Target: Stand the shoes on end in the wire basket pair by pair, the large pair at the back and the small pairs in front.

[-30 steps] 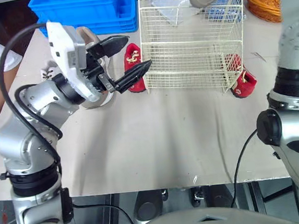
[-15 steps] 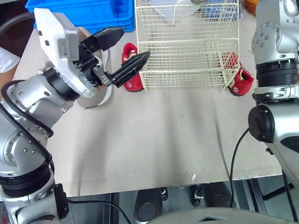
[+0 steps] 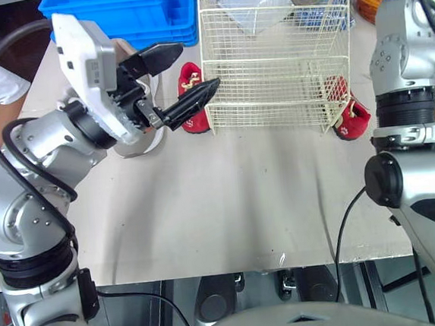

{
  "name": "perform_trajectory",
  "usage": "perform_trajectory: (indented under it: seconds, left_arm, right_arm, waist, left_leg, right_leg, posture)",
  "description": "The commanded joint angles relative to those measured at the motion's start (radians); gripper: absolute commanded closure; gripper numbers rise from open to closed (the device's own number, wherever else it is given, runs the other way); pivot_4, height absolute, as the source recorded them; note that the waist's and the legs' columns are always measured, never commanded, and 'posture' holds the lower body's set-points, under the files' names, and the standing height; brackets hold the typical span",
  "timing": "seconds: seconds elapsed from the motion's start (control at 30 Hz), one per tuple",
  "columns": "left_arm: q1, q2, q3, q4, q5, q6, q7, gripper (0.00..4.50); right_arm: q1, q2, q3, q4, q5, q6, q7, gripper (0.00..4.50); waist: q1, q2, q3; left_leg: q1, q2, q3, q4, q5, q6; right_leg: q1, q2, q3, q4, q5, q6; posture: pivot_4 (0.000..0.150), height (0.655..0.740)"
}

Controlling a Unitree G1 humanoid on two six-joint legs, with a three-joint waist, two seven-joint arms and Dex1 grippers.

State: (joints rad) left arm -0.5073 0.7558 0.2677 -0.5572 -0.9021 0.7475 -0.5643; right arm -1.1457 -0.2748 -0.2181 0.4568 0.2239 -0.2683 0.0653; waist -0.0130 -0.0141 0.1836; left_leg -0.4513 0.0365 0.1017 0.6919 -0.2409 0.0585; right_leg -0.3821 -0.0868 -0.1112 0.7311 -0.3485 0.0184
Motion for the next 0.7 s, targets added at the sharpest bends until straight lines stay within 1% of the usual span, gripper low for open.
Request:
perform_trajectory:
  seconds: [0.03, 0.3, 0.5, 0.7]
  left_arm:
    - [-0.009, 0.014, 0.023, -0.009, 0.013, -0.028, -0.004, 0.03]
    - [-0.006, 0.015, 0.012, 0.003, 0.037, -0.037, -0.017, 0.03]
    - [-0.007, 0.01, 0.005, 0.012, 0.052, -0.041, -0.028, 0.03]
    - [-0.002, 0.006, 0.002, 0.014, 0.06, -0.042, -0.038, 0.03]
  right_arm:
    - [0.025, -0.016, 0.002, -0.014, -0.033, -0.012, 0.001, 4.5]
    - [0.124, -0.009, 0.019, -0.02, -0.082, 0.089, -0.037, 4.5]
    - [0.181, -0.001, 0.023, -0.072, -0.115, 0.212, -0.098, 4.5]
    - [0.224, 0.004, 0.04, -0.125, -0.132, 0.289, -0.108, 4.5]
  waist:
    - [0.0, 0.0, 0.0]
    - [0.007, 0.0, 0.0]
    - [0.013, -0.001, 0.0]
    - [0.027, -0.001, 0.0]
  left_leg:
    - [0.0, 0.0, 0.0, 0.0, 0.0, 0.0]
    - [0.0, 0.0, -0.001, 0.003, 0.0, 0.0]
    - [0.0, 0.0, -0.003, 0.007, 0.0, 0.0]
    - [-0.001, 0.0, -0.004, 0.007, 0.0, 0.0]
  right_leg:
    - [0.0, 0.0, 0.0, 0.0, 0.0, 0.0]
    - [0.002, 0.0, -0.001, 0.0, 0.0, 0.0]
    - [0.003, 0.0, -0.002, 0.002, 0.0, 0.0]
    - [0.003, 0.001, -0.002, 0.002, 0.0, 0.0]
  posture:
    - [0.15, 0.686]
    - [0.15, 0.686]
    - [0.15, 0.686]
    - [0.15, 0.686]
